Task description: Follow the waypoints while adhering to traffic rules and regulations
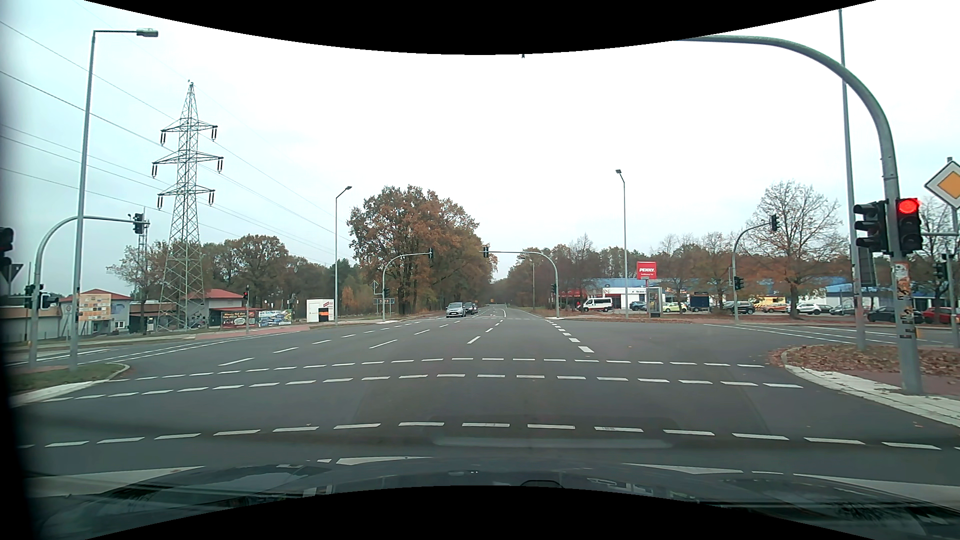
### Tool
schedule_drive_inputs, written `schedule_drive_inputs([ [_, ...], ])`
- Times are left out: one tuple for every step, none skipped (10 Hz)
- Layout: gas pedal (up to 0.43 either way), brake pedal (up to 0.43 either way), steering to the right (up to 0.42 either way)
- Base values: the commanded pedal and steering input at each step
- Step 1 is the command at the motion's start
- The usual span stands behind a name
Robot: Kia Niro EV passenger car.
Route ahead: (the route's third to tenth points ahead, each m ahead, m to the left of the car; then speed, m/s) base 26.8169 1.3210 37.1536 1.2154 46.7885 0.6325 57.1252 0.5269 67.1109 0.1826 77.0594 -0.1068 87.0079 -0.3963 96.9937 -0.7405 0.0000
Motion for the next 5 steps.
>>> schedule_drive_inputs([
  [0.000, 0.384, 0.003],
  [0.000, 0.384, 0.003],
  [0.000, 0.384, 0.003],
  [0.000, 0.378, 0.003],
  [0.000, 0.384, 0.003],
])
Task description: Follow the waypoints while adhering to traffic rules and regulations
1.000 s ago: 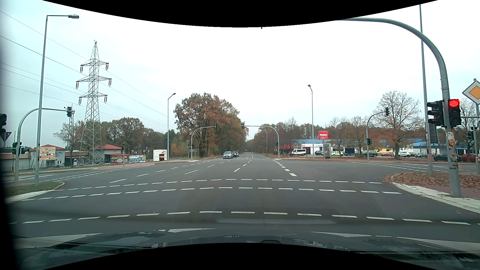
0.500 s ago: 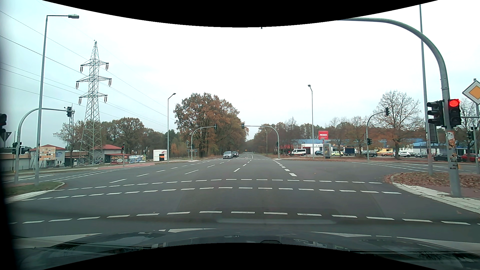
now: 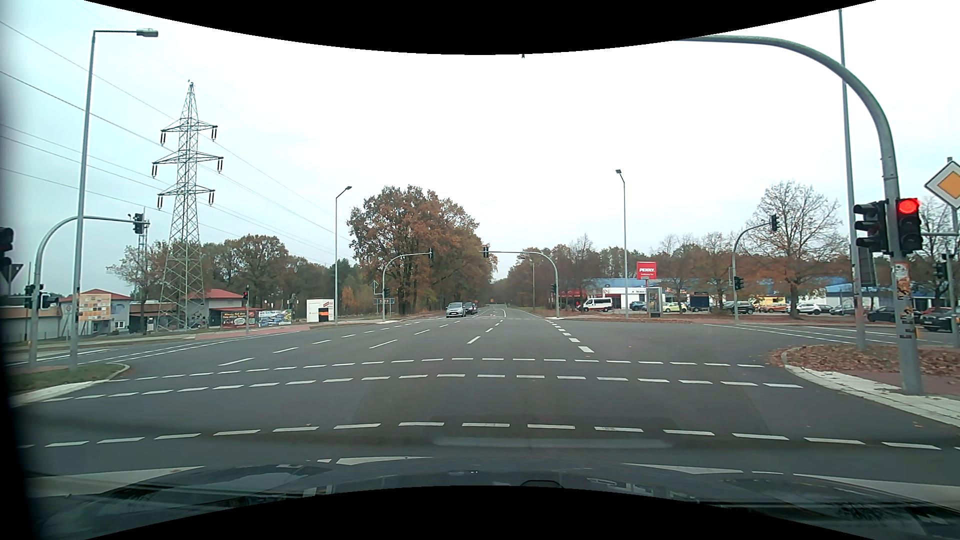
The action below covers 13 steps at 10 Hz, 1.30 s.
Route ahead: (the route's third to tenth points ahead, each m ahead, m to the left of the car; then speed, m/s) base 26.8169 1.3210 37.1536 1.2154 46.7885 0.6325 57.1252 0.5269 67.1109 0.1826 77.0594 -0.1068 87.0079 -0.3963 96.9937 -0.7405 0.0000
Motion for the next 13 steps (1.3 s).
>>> schedule_drive_inputs([
  [0.000, 0.378, 0.002],
  [0.000, 0.384, 0.003],
  [0.000, 0.384, 0.003],
  [0.000, 0.378, 0.003],
  [0.000, 0.384, 0.003],
  [0.000, 0.384, 0.003],
  [0.000, 0.378, 0.003],
  [0.000, 0.384, 0.003],
  [0.000, 0.378, 0.003],
  [0.000, 0.378, 0.003],
  [0.000, 0.384, 0.003],
  [0.000, 0.384, 0.003],
  [0.000, 0.378, 0.003],
])
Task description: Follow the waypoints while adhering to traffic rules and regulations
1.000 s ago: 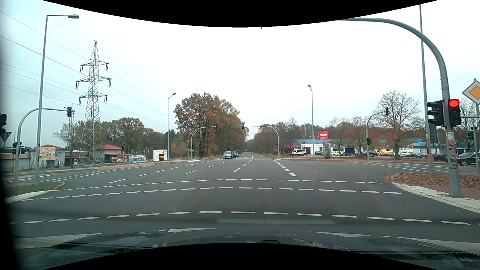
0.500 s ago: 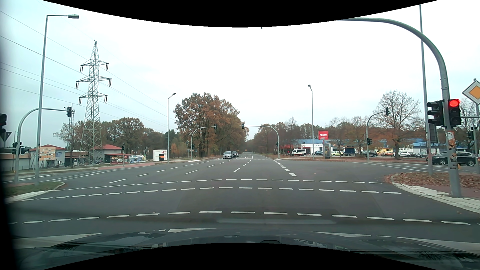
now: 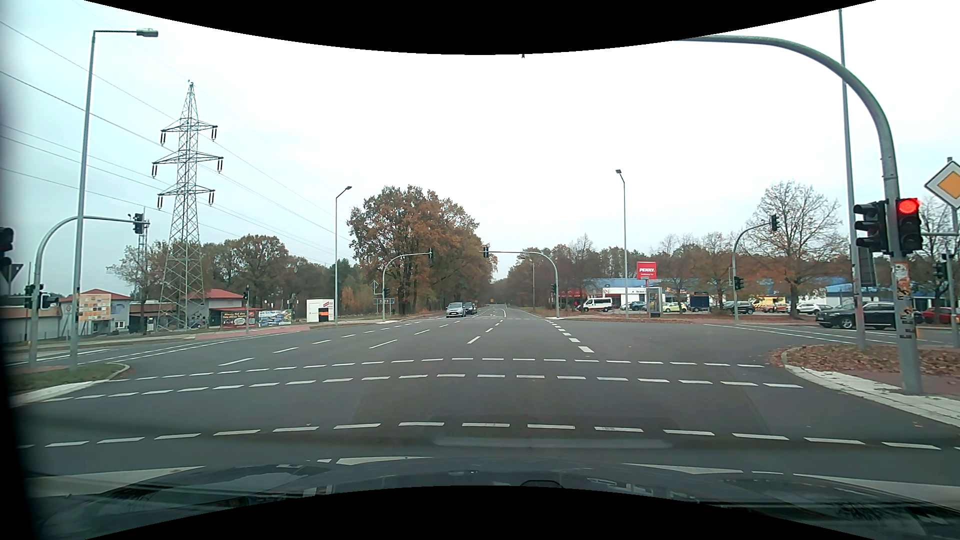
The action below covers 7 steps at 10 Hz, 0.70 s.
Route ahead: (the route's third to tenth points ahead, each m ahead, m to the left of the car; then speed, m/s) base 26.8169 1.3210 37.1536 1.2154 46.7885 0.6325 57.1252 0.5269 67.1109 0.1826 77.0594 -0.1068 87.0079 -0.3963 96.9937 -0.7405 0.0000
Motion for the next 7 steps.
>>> schedule_drive_inputs([
  [0.000, 0.378, 0.003],
  [0.000, 0.378, 0.002],
  [0.000, 0.378, 0.002],
  [0.000, 0.378, 0.003],
  [0.000, 0.378, 0.003],
  [0.000, 0.378, 0.003],
  [0.000, 0.378, 0.003],
])
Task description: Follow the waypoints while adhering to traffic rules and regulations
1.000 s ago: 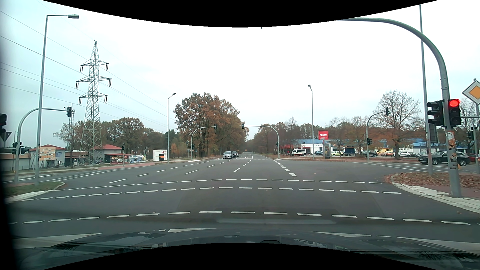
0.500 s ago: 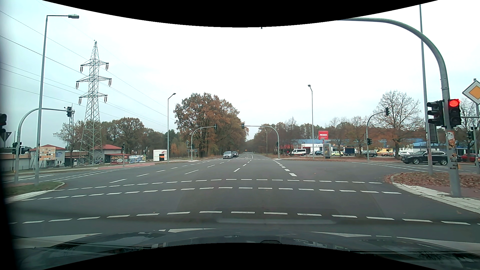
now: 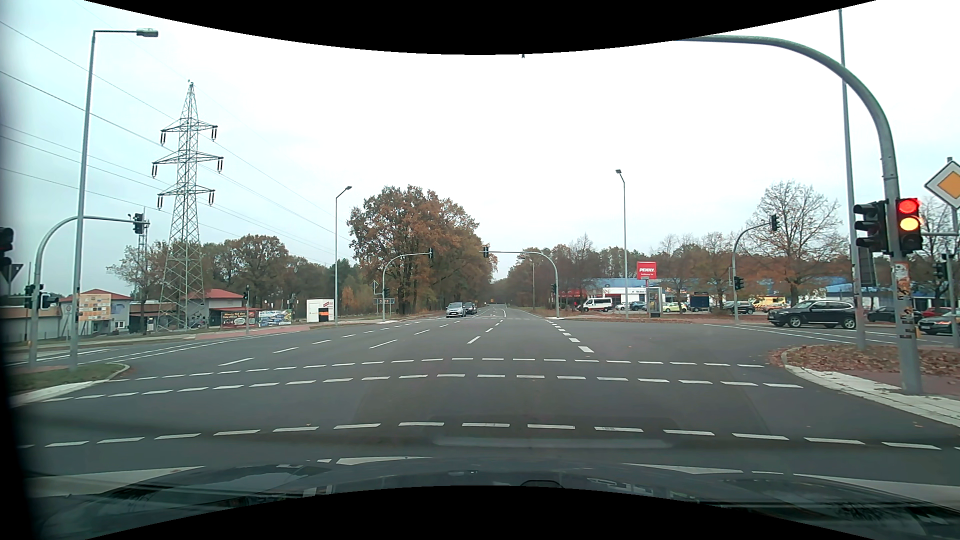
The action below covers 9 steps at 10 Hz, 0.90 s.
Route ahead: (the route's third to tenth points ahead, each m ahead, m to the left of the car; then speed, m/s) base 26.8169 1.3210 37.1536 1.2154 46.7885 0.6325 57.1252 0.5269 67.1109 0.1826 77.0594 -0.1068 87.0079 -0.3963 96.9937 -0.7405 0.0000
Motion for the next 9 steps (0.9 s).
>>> schedule_drive_inputs([
  [0.000, 0.140, 0.003],
  [0.000, 0.000, 0.003],
  [0.000, 0.000, 0.003],
  [0.000, 0.000, 0.003],
  [0.008, 0.000, 0.003],
  [0.228, 0.000, 0.003],
  [0.248, 0.000, 0.003],
  [0.287, 0.000, 0.003],
  [0.319, 0.000, 0.002],
])
